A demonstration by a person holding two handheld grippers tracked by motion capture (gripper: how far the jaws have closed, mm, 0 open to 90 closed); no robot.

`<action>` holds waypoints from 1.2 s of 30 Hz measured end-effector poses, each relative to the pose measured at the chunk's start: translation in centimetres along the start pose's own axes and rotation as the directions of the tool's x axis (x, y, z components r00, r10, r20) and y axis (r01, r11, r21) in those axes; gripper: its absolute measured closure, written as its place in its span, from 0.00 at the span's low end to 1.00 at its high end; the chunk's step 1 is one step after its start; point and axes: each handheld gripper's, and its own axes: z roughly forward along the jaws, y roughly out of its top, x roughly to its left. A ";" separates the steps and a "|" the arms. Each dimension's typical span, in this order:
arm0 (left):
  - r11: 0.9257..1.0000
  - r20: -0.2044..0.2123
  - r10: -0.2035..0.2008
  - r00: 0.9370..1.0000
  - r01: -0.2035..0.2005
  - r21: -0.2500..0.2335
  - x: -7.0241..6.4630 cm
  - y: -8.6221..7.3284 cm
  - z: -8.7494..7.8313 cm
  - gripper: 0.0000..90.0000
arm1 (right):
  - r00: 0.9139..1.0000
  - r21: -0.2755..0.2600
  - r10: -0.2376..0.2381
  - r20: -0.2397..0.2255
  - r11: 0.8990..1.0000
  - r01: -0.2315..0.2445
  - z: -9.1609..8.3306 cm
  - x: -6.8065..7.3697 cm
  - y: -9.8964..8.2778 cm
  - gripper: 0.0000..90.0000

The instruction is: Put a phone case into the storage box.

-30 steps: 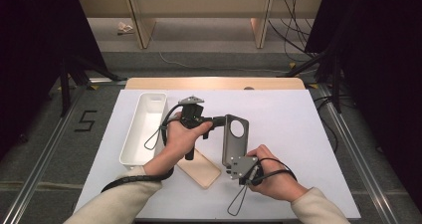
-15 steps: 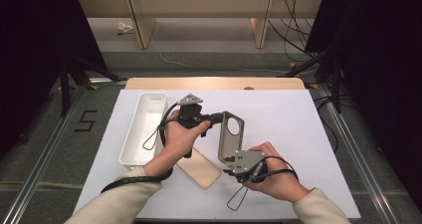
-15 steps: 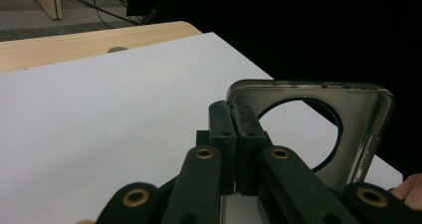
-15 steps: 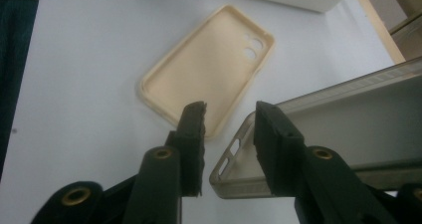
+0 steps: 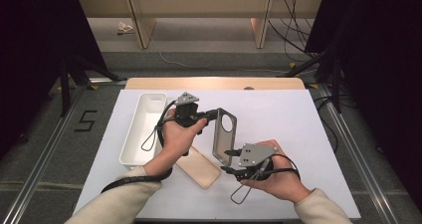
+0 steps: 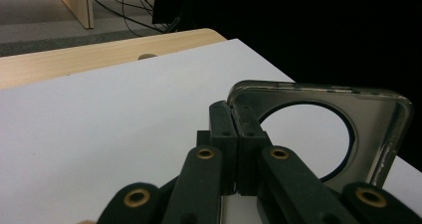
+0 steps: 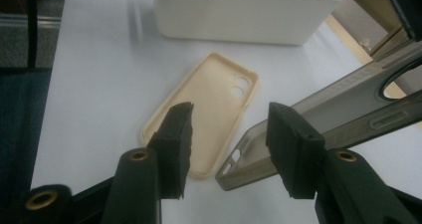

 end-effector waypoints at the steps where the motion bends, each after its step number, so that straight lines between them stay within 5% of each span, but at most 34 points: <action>1: 1.000 -0.003 0.003 1.000 -0.003 -0.001 0.0 0.0 0.0 0.99 | 1.000 0.000 0.000 0.000 1.000 0.000 0.0 0.0 0.0 0.59; 9: 1.000 -0.049 0.004 0.999 -0.005 -0.016 0.4 0.1 -0.5 0.99 | 0.996 -0.080 0.089 0.010 0.993 -0.088 -1.0 -0.3 -0.3 0.51; 18: 1.000 -0.086 0.009 0.996 -0.011 -0.028 0.9 0.4 -1.4 0.99 | 0.976 -0.122 0.204 0.070 0.973 -0.195 -2.1 -1.1 -1.7 0.40; 36: 0.998 -0.145 -0.020 0.989 0.011 -0.066 2.2 1.0 -3.7 0.99 | 0.953 -0.147 0.281 0.115 0.953 -0.264 -2.7 -1.9 -3.1 0.31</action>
